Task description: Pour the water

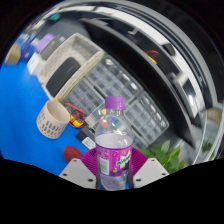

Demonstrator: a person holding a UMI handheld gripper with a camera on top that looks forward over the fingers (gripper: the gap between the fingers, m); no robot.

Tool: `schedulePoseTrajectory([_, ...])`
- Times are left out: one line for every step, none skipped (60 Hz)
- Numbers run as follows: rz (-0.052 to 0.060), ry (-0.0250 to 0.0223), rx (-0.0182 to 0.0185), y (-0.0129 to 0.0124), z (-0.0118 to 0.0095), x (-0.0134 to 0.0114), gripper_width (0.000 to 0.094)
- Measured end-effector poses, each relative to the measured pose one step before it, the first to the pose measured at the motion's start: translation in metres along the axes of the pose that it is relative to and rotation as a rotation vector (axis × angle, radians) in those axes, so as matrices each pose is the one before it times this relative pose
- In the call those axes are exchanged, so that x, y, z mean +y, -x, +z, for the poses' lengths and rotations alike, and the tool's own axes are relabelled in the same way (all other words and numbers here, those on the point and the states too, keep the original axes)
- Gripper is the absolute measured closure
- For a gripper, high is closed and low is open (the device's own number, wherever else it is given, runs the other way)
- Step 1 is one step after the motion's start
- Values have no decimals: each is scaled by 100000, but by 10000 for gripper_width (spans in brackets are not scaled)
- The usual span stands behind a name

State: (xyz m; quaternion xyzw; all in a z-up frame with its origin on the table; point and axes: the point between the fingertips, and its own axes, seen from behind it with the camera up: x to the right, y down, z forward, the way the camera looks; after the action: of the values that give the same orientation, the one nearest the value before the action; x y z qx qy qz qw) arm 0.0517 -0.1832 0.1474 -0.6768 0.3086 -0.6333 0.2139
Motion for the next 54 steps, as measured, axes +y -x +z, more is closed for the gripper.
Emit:
schedulePoseTrajectory([-4548,-277,613,-58,447,-335,564])
schedulePoseTrajectory([-4706,-653,427,-168,591,-248,564])
schedulePoseTrajectory([-4789,-174,620,7,463,-400,564])
schedulePoseTrajectory([-4773,-332,921,59,261,-264,564])
schedulePoseTrajectory([-4561,-435,587,-32,394,-396,563])
schedulePoseTrajectory([-4493,-398,661,-18,396,-384,564])
schedulePoseTrajectory([-4403,-438,584,-51,375,-405,563])
schedulePoseTrajectory([-4214,-485,483,-52,364,-399,565])
schedulePoseTrajectory([-3997,-394,480,-33,351,-398,566])
schedulePoseTrajectory([-3843,-214,373,-50,360,-328,563])
schedulePoseTrajectory([-3873,25,264,-48,309,-325,565])
schedulePoseTrajectory([-3777,-1019,-11,-205,532,-128,566])
schedulePoseTrajectory([-3360,-69,377,-29,264,-326,567])
schedulePoseTrajectory([-3229,-166,622,-97,76,-269,566])
schedulePoseTrajectory([-3182,-254,447,-96,211,-320,566])
schedulePoseTrajectory([-3433,-218,281,-83,233,-297,566])
schedulePoseTrajectory([-3511,-203,212,-66,255,-268,567])
schedulePoseTrajectory([-3461,-187,328,-88,255,-234,568])
schedulePoseTrajectory([-3295,-259,579,-131,220,-224,567])
schedulePoseTrajectory([-3350,-325,655,-120,202,-226,567])
schedulePoseTrajectory([-3496,-304,670,-106,203,-199,567])
schedulePoseTrajectory([-3732,-882,795,-120,499,-198,566])
schedulePoseTrajectory([-3582,-196,733,-138,174,-216,566])
schedulePoseTrajectory([-3640,-135,744,-120,150,-97,566])
schedulePoseTrajectory([-3629,-237,627,-155,151,-160,567])
schedulePoseTrajectory([-3578,-335,516,-96,170,-176,565])
schedulePoseTrajectory([-3270,-558,440,-49,147,-222,564])
schedulePoseTrajectory([-2973,-680,401,0,119,-229,566])
schedulePoseTrajectory([-2726,-670,361,-12,130,-235,565])
schedulePoseTrajectory([-2642,-744,345,-2,94,-264,567])
schedulePoseTrajectory([-2729,-872,212,-6,267,-281,566])
schedulePoseTrajectory([-2914,-329,26,89,81,-195,566])
schedulePoseTrajectory([-3057,-387,-143,59,65,-220,567])
schedulePoseTrajectory([-2909,-368,135,21,35,-212,566])
schedulePoseTrajectory([-2760,-345,355,23,71,-214,567])
schedulePoseTrajectory([-2686,-398,576,-29,89,-230,566])
schedulePoseTrajectory([-2601,-463,779,-78,62,-232,566])
schedulePoseTrajectory([-2560,-364,878,-102,60,-208,564])
schedulePoseTrajectory([-2579,-367,898,-104,88,-204,565])
schedulePoseTrajectory([-2370,-705,736,-86,177,-126,567])
schedulePoseTrajectory([-2372,-207,703,-112,21,-134,568])
schedulePoseTrajectory([-1834,-282,565,-101,83,-130,565])
schedulePoseTrajectory([-1203,-55,594,-77,52,-79,564])
schedulePoseTrajectory([-722,-269,175,0,51,-102,565])
schedulePoseTrajectory([-121,-26,-73,56,48,-43,565])
schedulePoseTrajectory([316,110,-218,101,39,-8,567])
schedulePoseTrajectory([459,158,-414,127,27,14,565])
schedulePoseTrajectory([451,234,-433,119,15,37,567])
schedulePoseTrajectory([359,202,-273,49,19,67,567])
schedulePoseTrajectory([207,109,-59,2,-5,44,566])
schedulePoseTrajectory([459,-255,169,34,44,54,565])
schedulePoseTrajectory([78,38,219,-35,-26,36,567])
schedulePoseTrajectory([69,-138,43,20,9,59,567])
schedulePoseTrajectory([319,84,86,24,-18,58,565])
